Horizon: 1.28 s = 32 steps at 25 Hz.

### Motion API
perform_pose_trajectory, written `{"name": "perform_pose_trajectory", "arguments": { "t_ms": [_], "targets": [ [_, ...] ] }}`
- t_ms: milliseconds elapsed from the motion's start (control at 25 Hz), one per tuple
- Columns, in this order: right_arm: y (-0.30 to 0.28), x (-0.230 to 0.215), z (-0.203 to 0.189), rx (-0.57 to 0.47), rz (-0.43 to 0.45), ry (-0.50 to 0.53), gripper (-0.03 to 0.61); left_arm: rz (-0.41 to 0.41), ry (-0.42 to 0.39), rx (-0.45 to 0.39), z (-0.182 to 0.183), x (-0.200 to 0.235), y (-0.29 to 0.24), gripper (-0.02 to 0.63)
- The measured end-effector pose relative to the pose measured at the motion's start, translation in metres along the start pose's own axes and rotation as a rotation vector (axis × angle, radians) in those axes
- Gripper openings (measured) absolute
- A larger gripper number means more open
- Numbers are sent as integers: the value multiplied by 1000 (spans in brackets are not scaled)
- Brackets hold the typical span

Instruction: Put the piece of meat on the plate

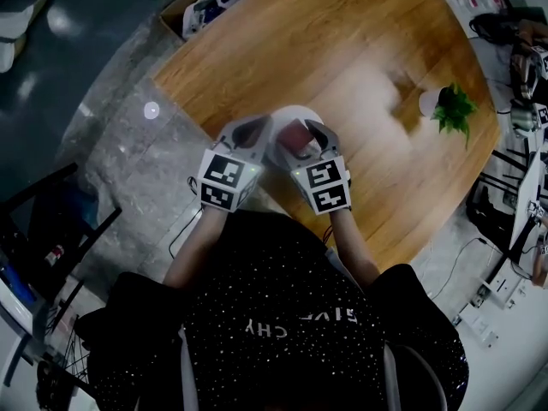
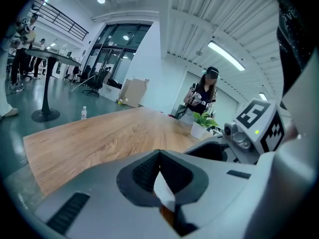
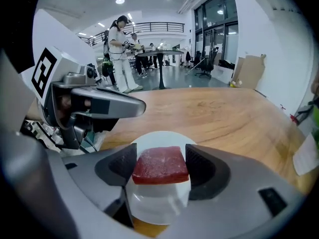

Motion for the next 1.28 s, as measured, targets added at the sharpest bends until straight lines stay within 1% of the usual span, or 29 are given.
{"name": "perform_pose_trajectory", "arguments": {
  "t_ms": [160,320,480,560,600,720,840,880,920,960,1000,1040,1080,1200,1280],
  "targets": [
    [-3,-7,-3,-7,3,-42,314,1,3,2,0,0,-1,6],
    [-1,-7,-4,-7,-10,-53,314,-2,-4,-5,2,-2,2,6],
    [7,5,3,-37,26,-49,314,-2,-13,-11,1,0,3,6],
    [16,7,9,-69,29,-62,314,0,-23,-14,2,0,3,6],
    [23,7,12,-94,17,-69,314,0,-26,-17,4,-1,3,6],
    [51,8,26,-200,-25,-86,314,-12,-48,-47,16,-9,7,6],
    [76,16,33,-284,1,-119,314,-32,-79,-64,29,-22,16,6],
    [84,18,32,-301,-5,-131,313,-39,-89,-67,31,-26,18,6],
    [92,17,30,-313,-33,-138,302,-45,-99,-67,31,-30,20,6],
    [102,14,27,-322,-80,-141,237,-52,-109,-65,32,-34,22,6],
    [111,12,23,-330,-130,-140,104,-58,-120,-65,33,-39,25,6],
    [118,11,20,-338,-161,-140,11,-62,-130,-64,33,-43,28,6],
    [122,12,17,-348,-167,-146,11,-65,-141,-63,33,-46,31,6],
    [126,15,8,-397,-143,-190,11,-73,-170,-66,34,-57,39,6],
    [127,16,0,-420,-150,-213,11,-68,-179,-68,34,-64,46,6]
  ]
}}
Point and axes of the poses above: the fingertips, and each gripper's own axes: y backward along the fingers, x to its left, z out of its top, the point moved 1 cm from there along y, backward along the fingers, and after that the axes turned 14 degrees about z, right-handed, at the moved point
